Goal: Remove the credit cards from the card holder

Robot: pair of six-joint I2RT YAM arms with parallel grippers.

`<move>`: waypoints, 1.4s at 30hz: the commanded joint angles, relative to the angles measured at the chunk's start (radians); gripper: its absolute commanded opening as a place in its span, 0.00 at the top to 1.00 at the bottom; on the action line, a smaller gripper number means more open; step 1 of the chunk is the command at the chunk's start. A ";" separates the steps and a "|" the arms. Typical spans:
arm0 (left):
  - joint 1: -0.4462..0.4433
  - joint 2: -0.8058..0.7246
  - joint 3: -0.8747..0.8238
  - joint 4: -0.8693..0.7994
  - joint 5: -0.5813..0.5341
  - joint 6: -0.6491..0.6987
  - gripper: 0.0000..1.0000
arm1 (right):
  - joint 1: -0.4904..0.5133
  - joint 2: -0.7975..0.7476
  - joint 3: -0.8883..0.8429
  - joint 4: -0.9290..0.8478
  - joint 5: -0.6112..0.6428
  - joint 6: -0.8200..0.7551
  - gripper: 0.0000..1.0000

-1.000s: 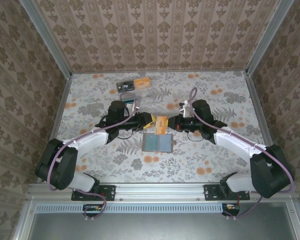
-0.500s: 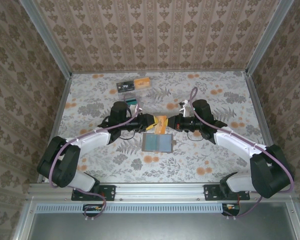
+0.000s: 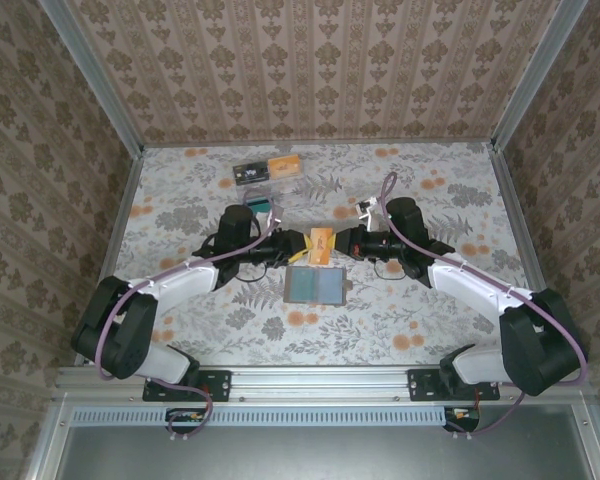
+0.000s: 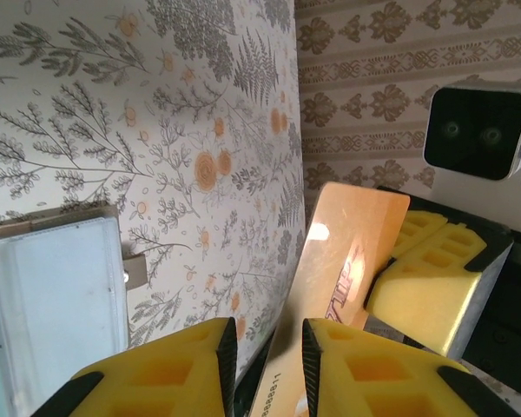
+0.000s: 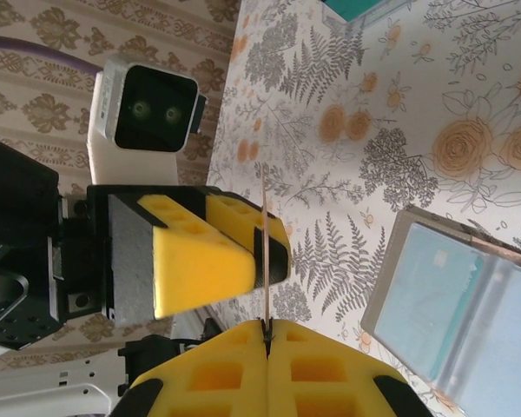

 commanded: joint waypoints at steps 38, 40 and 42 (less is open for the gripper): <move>0.105 -0.049 0.517 -0.908 -0.464 1.279 1.00 | -0.095 -0.136 0.060 -0.288 0.110 -0.174 0.00; 0.105 -0.035 0.548 -0.919 -0.490 1.401 1.00 | -0.098 -0.139 0.069 -0.297 0.115 -0.179 0.00; 0.105 -0.003 0.597 -0.925 -0.537 1.467 1.00 | -0.099 -0.136 0.078 -0.302 0.117 -0.180 0.00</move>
